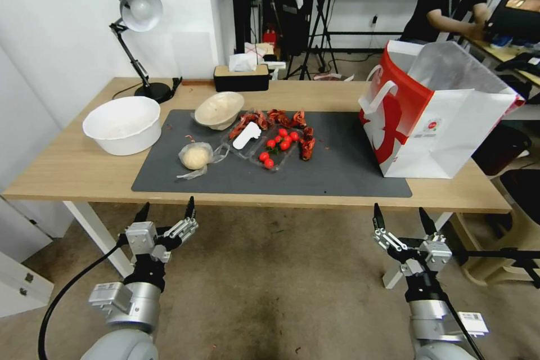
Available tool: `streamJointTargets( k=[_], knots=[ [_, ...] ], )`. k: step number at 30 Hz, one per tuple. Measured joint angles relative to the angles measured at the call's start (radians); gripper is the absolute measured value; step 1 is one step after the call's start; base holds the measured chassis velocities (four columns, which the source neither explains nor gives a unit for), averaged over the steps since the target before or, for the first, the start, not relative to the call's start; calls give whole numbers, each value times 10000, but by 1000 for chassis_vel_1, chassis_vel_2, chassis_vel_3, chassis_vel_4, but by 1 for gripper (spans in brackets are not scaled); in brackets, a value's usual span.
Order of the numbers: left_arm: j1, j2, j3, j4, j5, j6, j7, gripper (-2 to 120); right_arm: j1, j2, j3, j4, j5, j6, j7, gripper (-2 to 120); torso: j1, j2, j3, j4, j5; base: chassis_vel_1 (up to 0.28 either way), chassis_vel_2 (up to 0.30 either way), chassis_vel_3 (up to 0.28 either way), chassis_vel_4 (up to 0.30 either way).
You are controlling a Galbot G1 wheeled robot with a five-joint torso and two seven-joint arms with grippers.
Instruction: Pick up the trash from the table and place it into the takeout bag.
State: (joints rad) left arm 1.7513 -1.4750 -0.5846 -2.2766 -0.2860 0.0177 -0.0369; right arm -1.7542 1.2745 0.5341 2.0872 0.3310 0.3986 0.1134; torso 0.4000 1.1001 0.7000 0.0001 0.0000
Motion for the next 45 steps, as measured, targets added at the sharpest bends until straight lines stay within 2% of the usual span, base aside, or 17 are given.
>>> streamJointTargets(
  k=[7,9,11,13,14,17,21,22,24,27,30,32,34,36,38,41,45],
  knots=[
    [-361,242,-96,-3,-158,41,-54,100,15,-35,-25,68,-12,-50,-2,100,0,0,0,0,0,0,0,0,0],
    [-896,767,-207,177,-465,200,-208,100,26,-57,-32,38,-52,-57,-35,100,0,-1,0,0,-2,0,0,0,0],
    [-1011,923,-232,229,-602,254,-249,100,28,-59,-35,14,-61,-55,-51,100,0,-1,0,-1,-1,0,0,0,0],
    [-1470,1535,-300,520,-1050,389,-370,100,14,-56,-40,-12,-93,-46,-77,100,0,-2,0,-1,0,0,0,0,0],
    [-1470,1535,-300,520,-1050,389,-370,100,14,-56,-40,-12,-93,-46,-77,100,0,-2,0,-1,0,0,0,0,0],
    [-1851,1940,-319,911,-1245,382,-396,100,-5,-51,-42,-12,-193,-46,-77,100,0,-2,0,0,-1,0,0,0,0],
    [-3192,2975,-47,2196,-2098,229,-446,100,27,-41,-68,0,-477,-70,-58,100,1,-3,1,-2,-6,0,0,0,0],
    [-3192,2975,-47,2196,-2098,229,-446,100,27,-41,-68,0,-477,-70,-58,100,1,-3,1,-2,-6,0,0,0,0],
    [-3847,3390,5,2614,-2381,255,-481,100,155,-88,-208,-8,-539,-216,-45,100,2,-2,1,-6,1,0,0,0,0],
    [-4187,3622,-9,2822,-2649,347,-507,100,313,-179,-390,-72,-561,-361,-41,100,1,-3,1,2,-1,0,0,0,0],
    [-4767,3968,128,3064,-3137,693,-331,100,406,-260,-513,-140,-568,-473,-31,100,0,-2,1,4,3,0,0,0,0],
    [-5040,4132,254,3215,-3319,950,-97,100,448,-334,-541,-190,-563,-519,-16,100,1,-2,1,-9,-6,0,0,0,0],
    [-5101,4234,263,3261,-3345,1087,84,100,521,-416,-606,-244,-551,-563,-5,100,1,-2,1,-8,1,0,0,0,0],
    [-5221,4374,345,3330,-3371,1359,293,100,587,-528,-677,-298,-531,-607,8,100,1,-3,1,7,2,0,0,0,0],
    [-5348,4443,469,3399,-3377,1550,408,100,569,-549,-674,-298,-520,-611,16,100,1,-2,1,7,-1,0,0,0,0],
    [-5829,4641,1003,3815,-3358,1821,635,100,520,-511,-603,-310,-504,-612,41,100,1,-2,0,-4,0,0,0,0,0],
    [-6210,4757,1417,4214,-3325,1928,759,100,494,-448,-577,-348,-503,-609,50,100,1,-2,0,-1,1,0,0,0,0]
  ],
)
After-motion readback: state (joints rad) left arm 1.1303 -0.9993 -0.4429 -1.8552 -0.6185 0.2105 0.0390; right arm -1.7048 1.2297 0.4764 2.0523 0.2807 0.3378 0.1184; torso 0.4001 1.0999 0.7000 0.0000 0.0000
